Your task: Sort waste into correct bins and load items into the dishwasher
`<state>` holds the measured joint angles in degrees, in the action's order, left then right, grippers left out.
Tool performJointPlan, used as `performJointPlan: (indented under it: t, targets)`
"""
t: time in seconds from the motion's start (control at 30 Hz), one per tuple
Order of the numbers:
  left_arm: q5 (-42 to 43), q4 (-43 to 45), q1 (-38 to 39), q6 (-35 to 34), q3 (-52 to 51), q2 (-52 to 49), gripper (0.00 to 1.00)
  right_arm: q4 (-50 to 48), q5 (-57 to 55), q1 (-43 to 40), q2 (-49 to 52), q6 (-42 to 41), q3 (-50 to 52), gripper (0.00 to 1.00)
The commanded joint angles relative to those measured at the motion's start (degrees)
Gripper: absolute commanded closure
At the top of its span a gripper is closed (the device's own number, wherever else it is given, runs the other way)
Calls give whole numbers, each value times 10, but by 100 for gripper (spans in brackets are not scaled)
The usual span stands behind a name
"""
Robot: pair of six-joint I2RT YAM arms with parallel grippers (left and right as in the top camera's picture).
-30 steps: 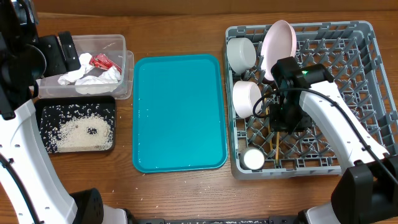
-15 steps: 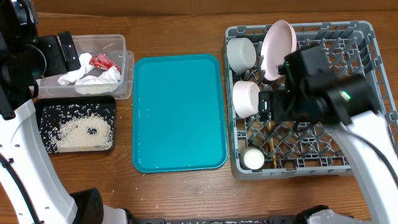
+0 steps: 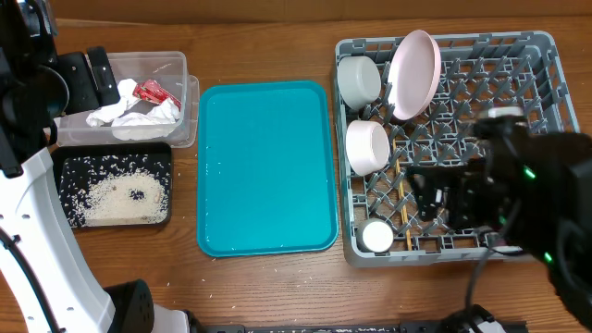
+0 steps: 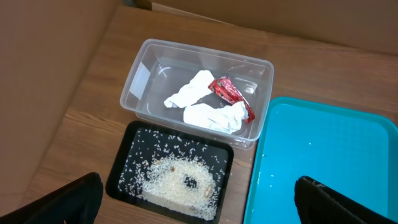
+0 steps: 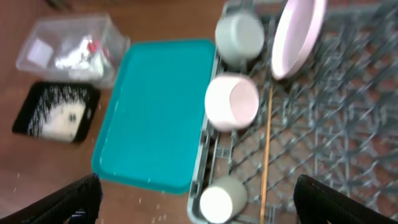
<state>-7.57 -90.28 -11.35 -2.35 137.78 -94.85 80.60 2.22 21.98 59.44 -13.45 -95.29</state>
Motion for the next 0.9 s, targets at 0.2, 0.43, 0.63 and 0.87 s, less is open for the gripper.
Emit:
performJointPlan:
  t: [0.2,0.43,0.63,0.87]
  targets:
    - [-3,1,-2,11,3,-3,0,-240,5,-145,-209,64,267,0]
    - [-3,1,-2,11,3,-3,0,-425,50,-204,-376,64,543,0]
    - [-3,1,-2,11,3,-3,0,-594,56,-211,-470,64,730,0]
    - [-3,1,-2,11,3,-3,0,-721,57,-210,-556,63,873,0]
